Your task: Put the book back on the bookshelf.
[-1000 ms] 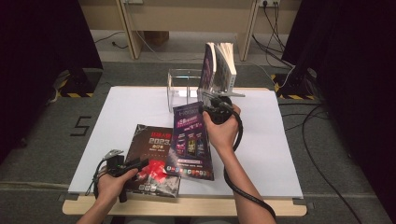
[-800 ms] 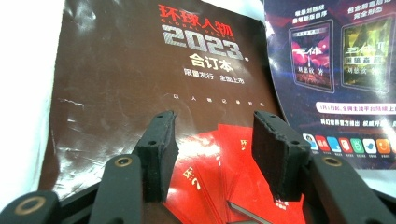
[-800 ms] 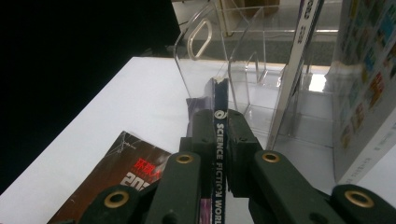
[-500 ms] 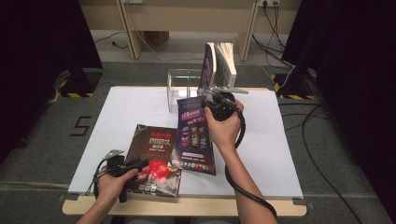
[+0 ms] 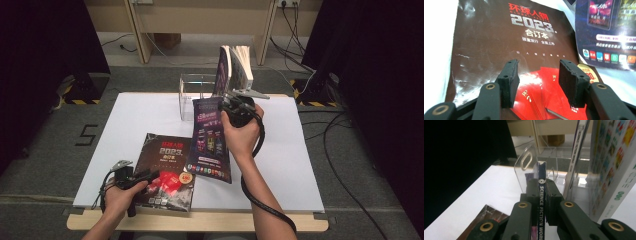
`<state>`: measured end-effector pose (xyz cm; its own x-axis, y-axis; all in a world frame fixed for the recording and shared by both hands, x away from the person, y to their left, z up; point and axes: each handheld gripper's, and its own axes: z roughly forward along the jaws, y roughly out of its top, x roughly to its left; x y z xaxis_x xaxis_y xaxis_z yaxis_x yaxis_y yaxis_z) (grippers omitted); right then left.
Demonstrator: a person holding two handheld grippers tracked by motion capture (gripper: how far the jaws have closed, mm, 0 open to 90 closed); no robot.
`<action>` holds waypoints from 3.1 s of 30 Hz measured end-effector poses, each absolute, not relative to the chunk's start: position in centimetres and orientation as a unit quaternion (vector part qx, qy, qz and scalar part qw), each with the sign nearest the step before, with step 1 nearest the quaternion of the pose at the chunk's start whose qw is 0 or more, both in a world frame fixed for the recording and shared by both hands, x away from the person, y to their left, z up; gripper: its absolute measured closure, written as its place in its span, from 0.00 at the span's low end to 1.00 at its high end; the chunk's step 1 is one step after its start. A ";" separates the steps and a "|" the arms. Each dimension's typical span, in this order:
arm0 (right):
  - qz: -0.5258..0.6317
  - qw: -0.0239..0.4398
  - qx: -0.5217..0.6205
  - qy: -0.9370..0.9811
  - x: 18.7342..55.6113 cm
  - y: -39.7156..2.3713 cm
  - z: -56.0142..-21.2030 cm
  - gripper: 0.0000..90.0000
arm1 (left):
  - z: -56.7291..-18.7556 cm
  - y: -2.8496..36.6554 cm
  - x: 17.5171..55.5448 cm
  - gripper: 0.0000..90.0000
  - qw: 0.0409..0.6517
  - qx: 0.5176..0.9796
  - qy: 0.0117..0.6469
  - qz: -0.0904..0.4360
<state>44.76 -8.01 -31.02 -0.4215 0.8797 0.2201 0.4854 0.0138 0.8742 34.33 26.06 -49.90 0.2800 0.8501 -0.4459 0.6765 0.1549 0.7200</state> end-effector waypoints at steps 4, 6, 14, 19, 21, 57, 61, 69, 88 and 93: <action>0.499 0.210 0.496 0.679 44.7 -8.1 -30.5 0.94 | -49.9 26.1 34.3 0.55 0.475 0.644 0.593 0.091; 0.506 0.222 0.493 0.672 44.7 -8.0 -29.9 0.94 | -49.9 26.1 34.3 0.55 0.475 0.644 0.593 0.091; 0.520 0.235 0.495 0.655 44.8 -7.9 -28.9 0.94 | -49.9 26.1 34.4 0.55 0.475 0.644 0.593 0.091; 0.525 0.246 0.495 0.647 45.1 -7.9 -28.3 0.94 | -49.9 26.2 34.4 0.55 0.475 0.643 0.593 0.093; 0.528 0.250 0.496 0.643 45.2 -7.9 -28.0 0.94 | -49.9 26.2 34.4 0.55 0.475 0.643 0.594 0.092; 0.553 0.274 0.504 0.604 49.5 -6.7 -26.8 0.94 | -50.1 26.2 34.5 0.55 0.476 0.641 0.594 0.091; 0.555 0.280 0.502 0.601 49.9 -6.5 -26.6 0.94 | -50.1 26.2 34.5 0.55 0.477 0.642 0.594 0.091; 0.559 0.290 0.499 0.594 50.9 -6.2 -26.4 0.94 | -50.1 26.2 34.5 0.55 0.478 0.641 0.594 0.090; 0.553 0.319 0.513 0.574 53.1 -6.0 -26.9 0.94 | -50.2 26.2 34.5 0.55 0.478 0.641 0.593 0.089; 0.546 0.338 0.510 0.572 53.7 -5.4 -27.7 0.94 | -50.2 26.3 34.5 0.55 0.478 0.641 0.593 0.089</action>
